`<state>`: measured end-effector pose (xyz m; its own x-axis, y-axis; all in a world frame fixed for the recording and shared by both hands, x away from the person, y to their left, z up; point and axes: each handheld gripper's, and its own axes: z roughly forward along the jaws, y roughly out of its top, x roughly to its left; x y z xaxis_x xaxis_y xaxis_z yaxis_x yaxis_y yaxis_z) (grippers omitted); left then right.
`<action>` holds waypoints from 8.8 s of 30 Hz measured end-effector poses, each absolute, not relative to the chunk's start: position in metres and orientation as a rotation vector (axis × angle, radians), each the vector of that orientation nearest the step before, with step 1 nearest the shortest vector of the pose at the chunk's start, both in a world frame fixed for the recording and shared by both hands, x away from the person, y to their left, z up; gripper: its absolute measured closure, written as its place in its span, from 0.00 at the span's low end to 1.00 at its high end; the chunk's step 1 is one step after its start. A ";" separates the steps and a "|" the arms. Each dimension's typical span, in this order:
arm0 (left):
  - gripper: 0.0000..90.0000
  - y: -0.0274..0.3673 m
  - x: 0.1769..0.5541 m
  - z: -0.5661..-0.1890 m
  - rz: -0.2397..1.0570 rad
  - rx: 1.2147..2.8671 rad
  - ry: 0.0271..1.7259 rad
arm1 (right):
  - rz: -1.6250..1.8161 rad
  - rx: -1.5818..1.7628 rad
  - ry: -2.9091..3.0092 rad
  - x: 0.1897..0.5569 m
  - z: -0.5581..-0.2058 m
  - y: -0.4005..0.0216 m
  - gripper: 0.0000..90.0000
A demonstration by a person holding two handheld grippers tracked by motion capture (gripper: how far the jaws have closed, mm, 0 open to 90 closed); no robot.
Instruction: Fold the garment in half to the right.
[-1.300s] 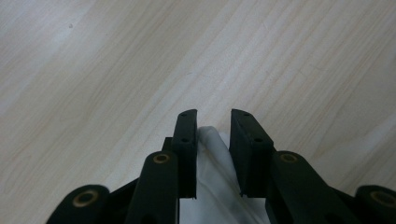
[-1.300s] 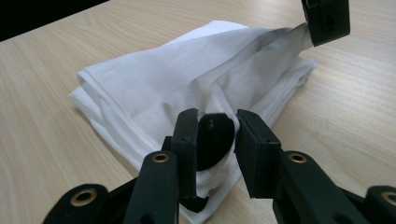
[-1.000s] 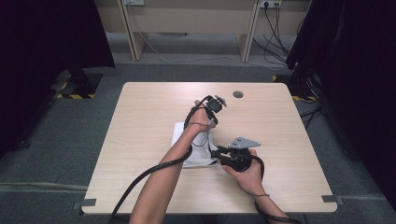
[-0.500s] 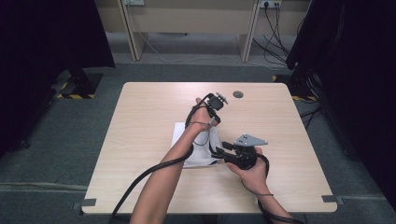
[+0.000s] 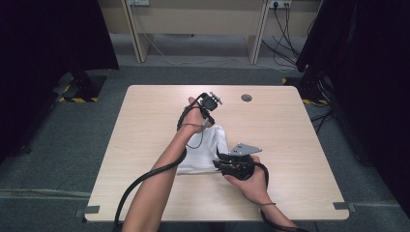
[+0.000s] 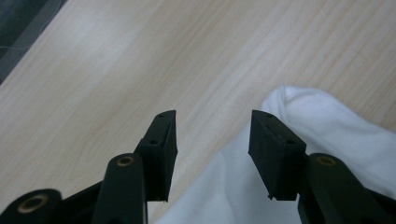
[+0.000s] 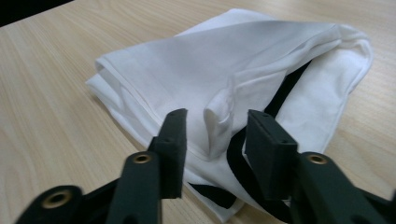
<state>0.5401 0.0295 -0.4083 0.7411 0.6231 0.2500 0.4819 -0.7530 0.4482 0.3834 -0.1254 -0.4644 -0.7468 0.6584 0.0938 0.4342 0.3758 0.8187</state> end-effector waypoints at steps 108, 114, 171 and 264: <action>0.50 0.105 0.436 -0.453 0.561 2.378 0.923 | 1.050 1.135 2.372 0.431 -0.472 -0.127 0.69; 0.49 0.105 0.441 -0.451 0.559 2.351 0.933 | 1.046 1.164 2.361 0.438 -0.471 -0.130 0.68; 0.25 0.210 0.363 -0.412 0.670 1.915 1.012 | 1.207 1.241 2.187 0.399 -0.411 -0.257 0.25; 0.24 0.258 0.331 -0.458 0.732 1.751 1.160 | 1.081 1.426 1.951 0.358 -0.462 -0.363 0.22</action>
<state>0.3308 0.2575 -0.4578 0.3886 0.9214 0.0023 0.3985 -0.1703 0.9012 0.3583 -0.3630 -0.4620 -0.3346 0.9402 0.0644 0.5529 0.1405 0.8213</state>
